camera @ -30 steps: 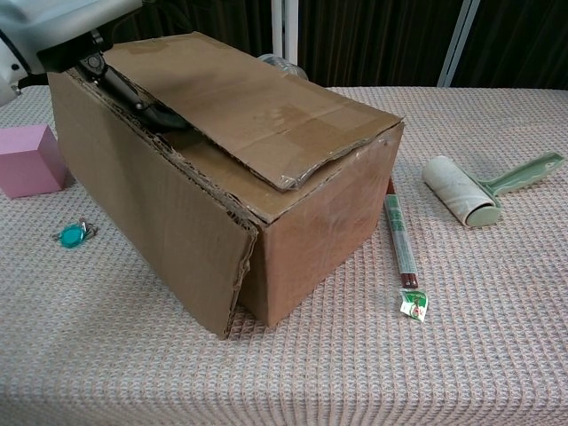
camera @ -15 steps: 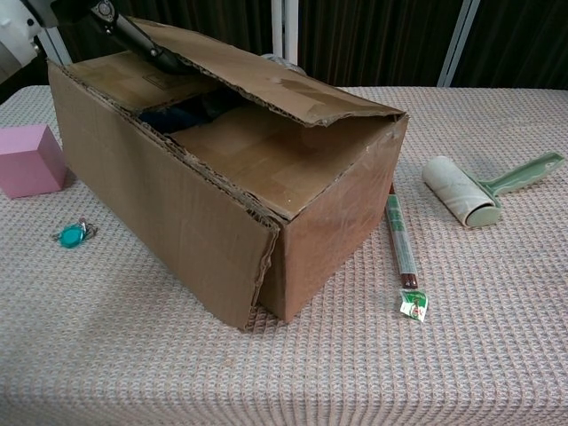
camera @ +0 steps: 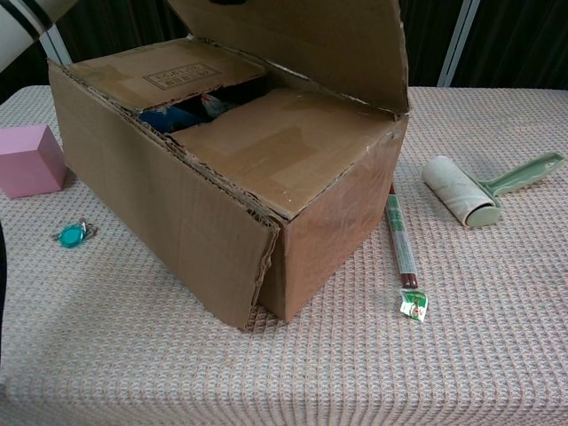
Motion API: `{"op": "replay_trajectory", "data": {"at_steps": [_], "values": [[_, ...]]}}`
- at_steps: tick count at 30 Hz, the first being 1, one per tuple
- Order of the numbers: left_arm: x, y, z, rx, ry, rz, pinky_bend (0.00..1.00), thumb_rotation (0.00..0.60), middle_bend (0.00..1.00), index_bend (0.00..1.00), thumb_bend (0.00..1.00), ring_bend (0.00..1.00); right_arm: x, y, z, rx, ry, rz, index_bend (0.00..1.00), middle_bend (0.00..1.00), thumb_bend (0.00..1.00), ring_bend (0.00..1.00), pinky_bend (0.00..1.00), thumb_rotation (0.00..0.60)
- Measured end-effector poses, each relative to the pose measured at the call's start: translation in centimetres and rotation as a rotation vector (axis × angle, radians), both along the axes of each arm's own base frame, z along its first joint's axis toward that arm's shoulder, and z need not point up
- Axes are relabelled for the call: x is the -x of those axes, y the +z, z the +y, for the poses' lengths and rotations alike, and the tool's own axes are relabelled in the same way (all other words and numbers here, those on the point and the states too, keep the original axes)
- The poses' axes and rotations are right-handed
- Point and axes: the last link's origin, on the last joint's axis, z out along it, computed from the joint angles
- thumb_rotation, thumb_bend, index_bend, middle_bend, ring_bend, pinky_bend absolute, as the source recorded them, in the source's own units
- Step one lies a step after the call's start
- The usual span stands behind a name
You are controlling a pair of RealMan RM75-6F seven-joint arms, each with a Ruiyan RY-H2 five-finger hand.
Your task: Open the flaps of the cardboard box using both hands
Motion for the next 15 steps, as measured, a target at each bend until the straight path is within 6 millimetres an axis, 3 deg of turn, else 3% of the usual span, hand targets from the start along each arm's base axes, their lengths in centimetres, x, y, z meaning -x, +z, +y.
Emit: {"op": "replay_trajectory", "data": {"at_steps": [4, 10, 15], "values": [[-1.6, 0.1, 1.5, -0.047, -0.025, -0.003, 0.22, 0.600, 0.01, 0.04, 0.00, 0.08, 0.4, 0.1, 0.0, -0.005, -0.005, -0.009, 0.00, 0.00, 0.18, 0.00, 0.00, 0.600], [-5.1, 0.2, 3.6, -0.068, -0.058, -0.056, 0.22, 0.600, 0.00, 0.03, 0.00, 0.08, 0.7, 0.4, -0.2, -0.052, -0.007, 0.007, 0.00, 0.00, 0.18, 0.00, 0.00, 0.600], [-6.5, -1.2, 4.5, -0.054, -0.053, -0.061, 0.22, 0.600, 0.00, 0.03, 0.00, 0.08, 0.8, 0.4, -0.2, -0.056, 0.001, -0.010, 0.00, 0.00, 0.18, 0.00, 0.00, 0.600]]}}
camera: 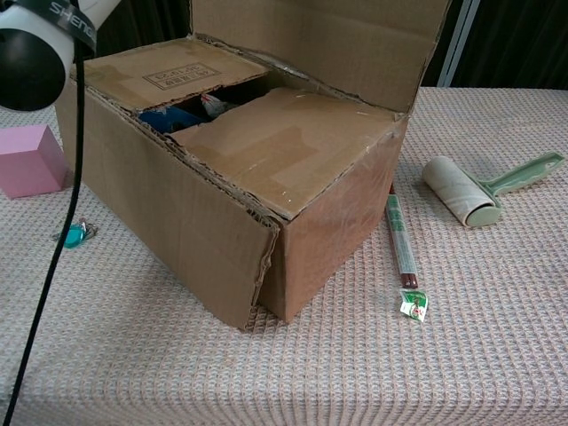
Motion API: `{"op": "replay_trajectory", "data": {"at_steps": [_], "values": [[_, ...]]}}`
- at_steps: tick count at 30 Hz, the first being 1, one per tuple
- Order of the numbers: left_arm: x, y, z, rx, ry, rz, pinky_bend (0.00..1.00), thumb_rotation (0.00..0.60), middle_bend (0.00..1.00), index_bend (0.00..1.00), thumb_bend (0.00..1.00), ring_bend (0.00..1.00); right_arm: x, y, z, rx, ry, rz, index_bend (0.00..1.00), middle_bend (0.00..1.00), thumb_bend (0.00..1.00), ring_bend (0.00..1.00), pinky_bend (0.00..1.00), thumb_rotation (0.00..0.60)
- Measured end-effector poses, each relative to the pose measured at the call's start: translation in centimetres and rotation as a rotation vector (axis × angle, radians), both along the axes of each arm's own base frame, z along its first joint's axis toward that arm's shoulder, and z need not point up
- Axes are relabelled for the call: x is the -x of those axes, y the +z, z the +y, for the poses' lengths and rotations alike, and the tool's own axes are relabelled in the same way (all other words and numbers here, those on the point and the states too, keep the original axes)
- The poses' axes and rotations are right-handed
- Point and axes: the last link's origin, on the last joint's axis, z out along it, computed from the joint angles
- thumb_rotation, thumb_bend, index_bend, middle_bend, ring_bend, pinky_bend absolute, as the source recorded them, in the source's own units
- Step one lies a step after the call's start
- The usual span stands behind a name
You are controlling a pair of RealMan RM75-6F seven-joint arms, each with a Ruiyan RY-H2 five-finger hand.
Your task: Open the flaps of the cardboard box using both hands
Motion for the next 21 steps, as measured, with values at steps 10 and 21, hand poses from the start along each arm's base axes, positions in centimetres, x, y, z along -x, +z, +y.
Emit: {"op": "replay_trajectory", "data": {"at_steps": [10, 21], "values": [[-1.9, -3.8, 1.5, 0.023, 0.069, -0.011, 0.21, 0.600, 0.00, 0.02, 0.00, 0.08, 0.5, 0.2, 0.2, 0.003, -0.002, -0.015, 0.00, 0.00, 0.18, 0.00, 0.00, 0.600], [-0.1, -4.2, 1.8, 0.069, 0.128, 0.055, 0.21, 0.600, 0.00, 0.02, 0.00, 0.08, 0.8, -0.1, -0.2, -0.012, -0.011, -0.024, 0.00, 0.00, 0.18, 0.00, 0.00, 0.600]]}}
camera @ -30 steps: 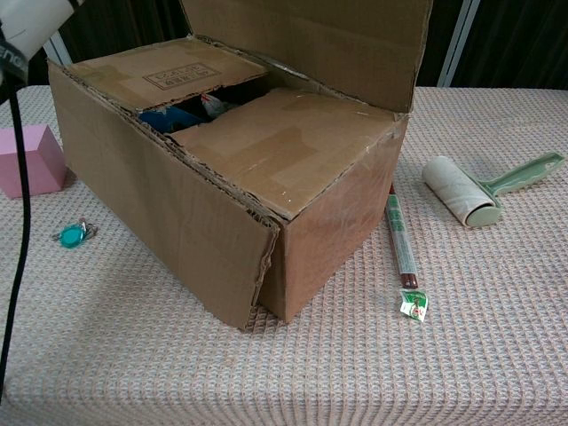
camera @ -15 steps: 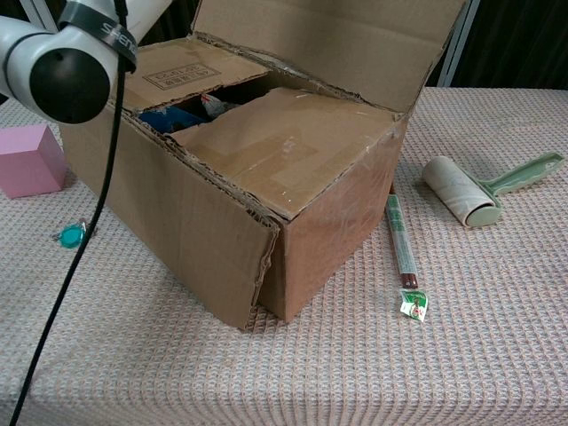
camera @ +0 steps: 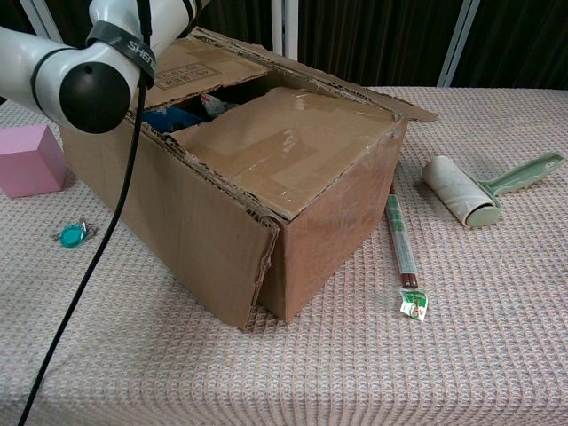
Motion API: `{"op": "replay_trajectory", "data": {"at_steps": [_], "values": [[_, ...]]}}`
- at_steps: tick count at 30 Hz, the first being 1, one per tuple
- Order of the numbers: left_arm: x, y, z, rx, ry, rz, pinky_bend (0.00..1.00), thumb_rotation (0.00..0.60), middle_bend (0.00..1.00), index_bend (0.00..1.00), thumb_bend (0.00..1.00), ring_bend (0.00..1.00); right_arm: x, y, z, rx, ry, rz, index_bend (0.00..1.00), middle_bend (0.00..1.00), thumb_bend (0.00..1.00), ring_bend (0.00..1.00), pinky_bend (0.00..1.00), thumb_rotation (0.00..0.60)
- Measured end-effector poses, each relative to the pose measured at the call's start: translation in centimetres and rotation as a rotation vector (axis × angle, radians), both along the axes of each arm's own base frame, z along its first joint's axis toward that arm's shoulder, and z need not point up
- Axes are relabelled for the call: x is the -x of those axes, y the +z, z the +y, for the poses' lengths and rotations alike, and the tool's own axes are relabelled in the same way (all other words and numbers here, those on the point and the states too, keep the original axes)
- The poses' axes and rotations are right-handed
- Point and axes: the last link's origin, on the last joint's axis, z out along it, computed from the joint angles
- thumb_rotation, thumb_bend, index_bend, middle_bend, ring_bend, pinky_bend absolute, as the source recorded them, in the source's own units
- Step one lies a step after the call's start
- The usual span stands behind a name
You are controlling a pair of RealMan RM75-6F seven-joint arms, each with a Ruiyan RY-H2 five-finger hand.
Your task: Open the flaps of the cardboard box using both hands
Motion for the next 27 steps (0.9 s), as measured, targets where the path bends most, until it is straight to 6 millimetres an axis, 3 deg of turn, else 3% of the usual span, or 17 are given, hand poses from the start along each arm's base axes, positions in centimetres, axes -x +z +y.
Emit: {"op": "replay_trajectory", "data": {"at_steps": [4, 10, 14, 20, 27], "values": [[0.7, 0.4, -1.2, 0.056, 0.033, 0.049, 0.21, 0.600, 0.00, 0.02, 0.00, 0.08, 0.0, -0.8, -0.5, -0.020, 0.005, -0.013, 0.00, 0.00, 0.18, 0.00, 0.00, 0.600], [1.6, 1.0, -5.1, 0.184, 0.125, 0.142, 0.21, 0.600, 0.00, 0.02, 0.00, 0.08, -0.2, -1.7, -1.3, -0.051, 0.022, -0.026, 0.00, 0.00, 0.18, 0.00, 0.00, 0.600], [3.7, 1.0, -7.5, 0.241, 0.235, 0.246, 0.21, 0.600, 0.00, 0.02, 0.00, 0.08, -0.2, -1.7, -1.3, -0.055, 0.028, -0.022, 0.00, 0.00, 0.18, 0.00, 0.00, 0.600], [7.4, 0.5, -9.1, 0.254, 0.389, 0.340, 0.21, 0.600, 0.00, 0.02, 0.00, 0.08, 0.1, -1.1, -0.7, -0.042, 0.019, -0.013, 0.00, 0.00, 0.18, 0.00, 0.00, 0.600], [8.7, 1.0, -9.4, 0.148, 0.413, 0.367, 0.21, 0.600, 0.00, 0.02, 0.00, 0.08, 0.2, -1.3, -0.4, -0.047, 0.010, -0.018, 0.00, 0.00, 0.18, 0.00, 0.00, 0.600]]}}
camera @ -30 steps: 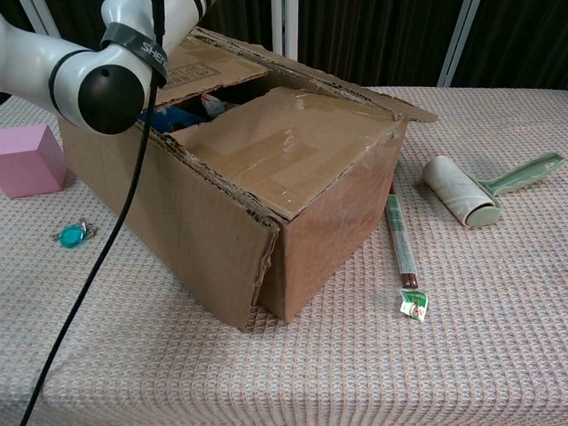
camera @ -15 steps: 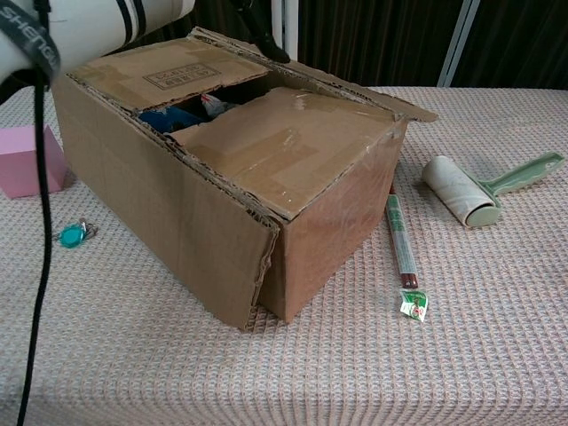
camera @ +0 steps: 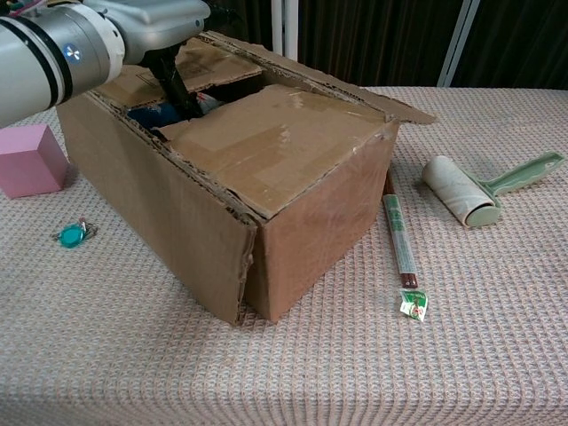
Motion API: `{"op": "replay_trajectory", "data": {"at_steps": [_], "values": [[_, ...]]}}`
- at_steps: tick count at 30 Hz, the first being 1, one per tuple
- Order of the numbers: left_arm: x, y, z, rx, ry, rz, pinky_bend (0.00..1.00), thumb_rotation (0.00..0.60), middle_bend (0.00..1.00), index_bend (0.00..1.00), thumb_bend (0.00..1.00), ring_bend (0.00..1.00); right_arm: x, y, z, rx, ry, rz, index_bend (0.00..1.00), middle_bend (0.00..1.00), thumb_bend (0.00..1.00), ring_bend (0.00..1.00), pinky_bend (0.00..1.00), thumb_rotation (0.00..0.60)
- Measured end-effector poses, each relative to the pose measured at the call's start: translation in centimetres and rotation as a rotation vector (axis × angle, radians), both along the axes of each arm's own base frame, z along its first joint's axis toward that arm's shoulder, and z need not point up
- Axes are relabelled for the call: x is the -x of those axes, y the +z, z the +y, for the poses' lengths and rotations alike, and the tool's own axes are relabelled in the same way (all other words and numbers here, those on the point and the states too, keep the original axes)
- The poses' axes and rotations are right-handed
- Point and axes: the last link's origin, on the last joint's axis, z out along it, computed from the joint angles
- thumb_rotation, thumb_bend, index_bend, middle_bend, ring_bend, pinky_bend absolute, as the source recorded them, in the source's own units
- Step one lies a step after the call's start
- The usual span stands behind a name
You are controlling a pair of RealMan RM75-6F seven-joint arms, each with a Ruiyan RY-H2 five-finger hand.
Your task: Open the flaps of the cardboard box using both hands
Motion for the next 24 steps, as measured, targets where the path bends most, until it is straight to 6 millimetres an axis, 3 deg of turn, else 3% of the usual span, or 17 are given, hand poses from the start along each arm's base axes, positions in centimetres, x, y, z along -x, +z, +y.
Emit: {"op": "replay_trajectory", "data": {"at_steps": [15, 24], "values": [[1.1, 2.3, -0.5, -0.276, -0.127, 0.153, 0.21, 0.600, 0.00, 0.02, 0.13, 0.08, -0.4, -0.7, -0.3, -0.012, -0.002, -0.003, 0.00, 0.00, 0.18, 0.00, 0.00, 0.600], [0.6, 4.7, 1.1, -0.452, -0.191, 0.162, 0.21, 0.600, 0.00, 0.02, 0.14, 0.08, -0.2, -0.7, -0.4, -0.014, -0.009, -0.006, 0.00, 0.00, 0.18, 0.00, 0.00, 0.600]]}}
